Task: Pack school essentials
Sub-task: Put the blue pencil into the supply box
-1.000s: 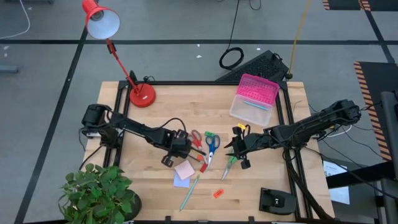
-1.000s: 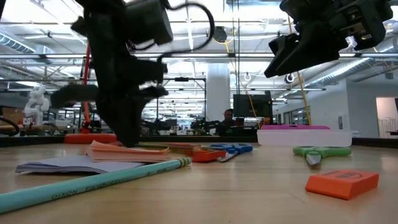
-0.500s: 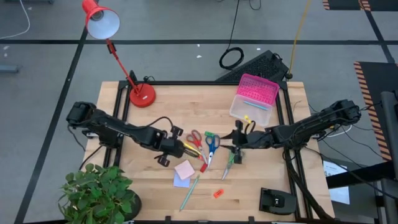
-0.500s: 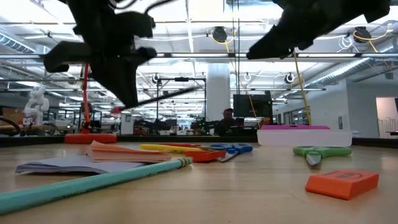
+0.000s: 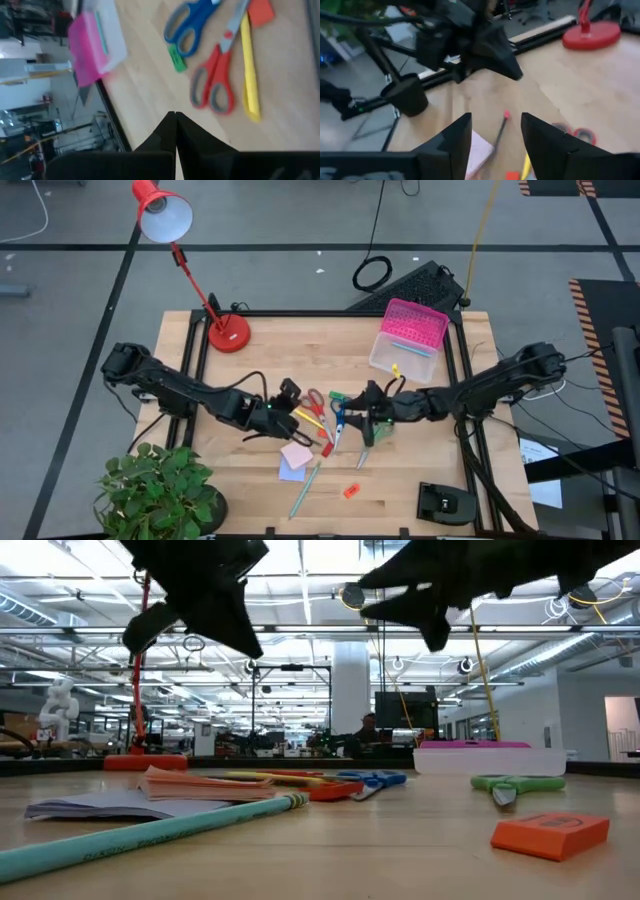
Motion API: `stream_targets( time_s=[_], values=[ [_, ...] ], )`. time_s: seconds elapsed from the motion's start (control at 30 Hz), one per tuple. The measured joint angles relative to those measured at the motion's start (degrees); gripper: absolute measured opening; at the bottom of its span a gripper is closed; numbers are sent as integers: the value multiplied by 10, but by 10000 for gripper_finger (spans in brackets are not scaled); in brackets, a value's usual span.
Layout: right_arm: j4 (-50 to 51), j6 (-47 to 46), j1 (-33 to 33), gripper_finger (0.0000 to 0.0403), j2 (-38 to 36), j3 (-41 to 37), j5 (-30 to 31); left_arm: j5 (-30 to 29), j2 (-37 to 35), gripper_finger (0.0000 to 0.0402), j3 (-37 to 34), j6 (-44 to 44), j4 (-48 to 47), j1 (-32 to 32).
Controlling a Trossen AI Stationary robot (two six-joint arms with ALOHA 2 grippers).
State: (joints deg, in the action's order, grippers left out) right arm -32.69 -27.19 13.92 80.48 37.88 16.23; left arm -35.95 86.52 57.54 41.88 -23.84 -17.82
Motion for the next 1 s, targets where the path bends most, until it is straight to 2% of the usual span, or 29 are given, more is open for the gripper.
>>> stream_targets(
  time_s=[0.13, 0.3, 0.47, 0.6, 0.8, 1.0],
  values=[
    [2, -37, -12, 183, 38, 0, 0, 39, 0, 23, 0, -129, 3, 0],
    [4, -32, -18, 187, 56, 0, -3, 147, 7, 60, -11, -296, -21, -2],
    [5, -31, -30, 188, 56, 0, -47, 166, 6, 102, -76, -330, 9, -8],
    [10, -29, -30, 188, 56, 0, -66, 213, 7, 125, -121, -346, 71, 4],
    [12, -15, -30, 188, 56, 0, -59, 256, 6, 129, -169, -347, 166, 25],
    [12, -9, -30, 187, 56, 0, -60, 287, 6, 129, -207, -361, 216, 42]
  ],
)
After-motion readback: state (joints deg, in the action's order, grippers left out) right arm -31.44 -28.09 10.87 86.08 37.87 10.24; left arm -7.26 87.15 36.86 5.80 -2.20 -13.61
